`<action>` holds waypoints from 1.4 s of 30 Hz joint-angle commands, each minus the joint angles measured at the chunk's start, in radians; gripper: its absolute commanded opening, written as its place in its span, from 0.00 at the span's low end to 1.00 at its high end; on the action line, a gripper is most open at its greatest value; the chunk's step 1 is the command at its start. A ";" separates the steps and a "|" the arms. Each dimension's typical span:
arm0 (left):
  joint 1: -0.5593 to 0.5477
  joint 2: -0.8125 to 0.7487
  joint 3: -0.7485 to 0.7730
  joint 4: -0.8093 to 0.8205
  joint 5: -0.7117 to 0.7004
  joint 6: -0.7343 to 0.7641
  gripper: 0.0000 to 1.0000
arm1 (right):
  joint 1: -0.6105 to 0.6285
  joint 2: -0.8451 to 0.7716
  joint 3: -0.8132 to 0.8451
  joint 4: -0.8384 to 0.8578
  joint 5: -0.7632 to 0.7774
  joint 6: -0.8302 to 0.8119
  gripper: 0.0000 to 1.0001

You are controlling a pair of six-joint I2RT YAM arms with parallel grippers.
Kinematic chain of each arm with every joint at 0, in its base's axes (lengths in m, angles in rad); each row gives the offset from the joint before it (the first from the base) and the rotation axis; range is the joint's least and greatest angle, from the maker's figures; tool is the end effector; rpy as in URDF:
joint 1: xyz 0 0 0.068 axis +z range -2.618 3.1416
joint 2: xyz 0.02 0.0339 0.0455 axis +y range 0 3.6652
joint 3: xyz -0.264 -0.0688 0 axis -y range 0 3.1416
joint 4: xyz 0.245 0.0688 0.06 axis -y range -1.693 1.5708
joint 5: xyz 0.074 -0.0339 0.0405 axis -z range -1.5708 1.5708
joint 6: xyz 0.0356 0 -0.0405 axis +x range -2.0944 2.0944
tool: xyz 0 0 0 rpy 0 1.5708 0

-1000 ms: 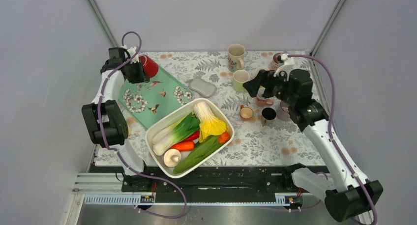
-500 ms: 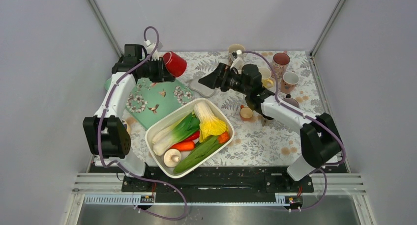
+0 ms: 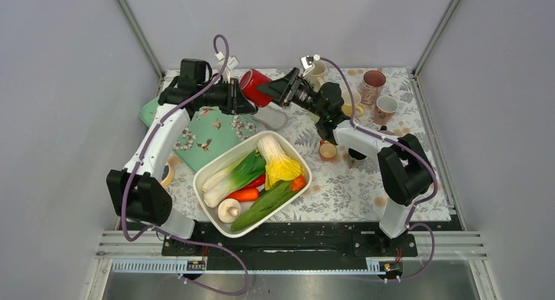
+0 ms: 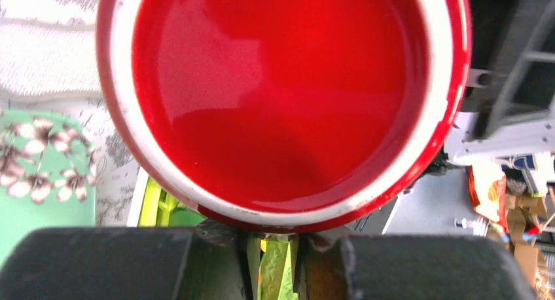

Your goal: Turn the mug right side up

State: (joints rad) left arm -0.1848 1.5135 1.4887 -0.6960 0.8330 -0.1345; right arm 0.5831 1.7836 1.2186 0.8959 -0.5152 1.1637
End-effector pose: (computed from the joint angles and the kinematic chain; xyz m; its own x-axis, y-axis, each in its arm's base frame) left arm 0.3145 -0.0856 0.3663 -0.7327 0.0452 -0.6790 0.5770 0.5703 -0.5847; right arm 0.3360 0.2426 0.3252 -0.6898 0.5023 -0.5215 -0.5928 0.0218 0.8051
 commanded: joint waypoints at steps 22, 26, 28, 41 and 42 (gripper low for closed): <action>0.039 -0.139 -0.059 -0.068 -0.439 0.352 0.99 | -0.190 -0.338 0.520 -1.621 0.610 -1.156 0.00; 0.039 -0.130 -0.091 -0.053 -0.515 0.379 0.99 | -0.335 -0.539 0.671 -1.811 0.634 -1.222 0.00; 0.041 -0.128 -0.113 -0.038 -0.536 0.383 0.99 | -0.360 -0.207 0.730 -1.843 0.619 -1.257 0.00; 0.047 -0.110 -0.162 -0.011 -0.566 0.400 0.99 | -0.193 0.049 0.906 -2.069 0.471 -1.423 0.00; 0.048 -0.109 -0.163 -0.011 -0.571 0.400 0.99 | -0.171 0.060 0.897 -2.058 0.461 -1.426 0.00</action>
State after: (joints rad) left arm -0.1425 1.3987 1.3304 -0.7540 0.2962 0.2466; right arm 0.3031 1.8603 2.0975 -1.1656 -0.0051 -0.1650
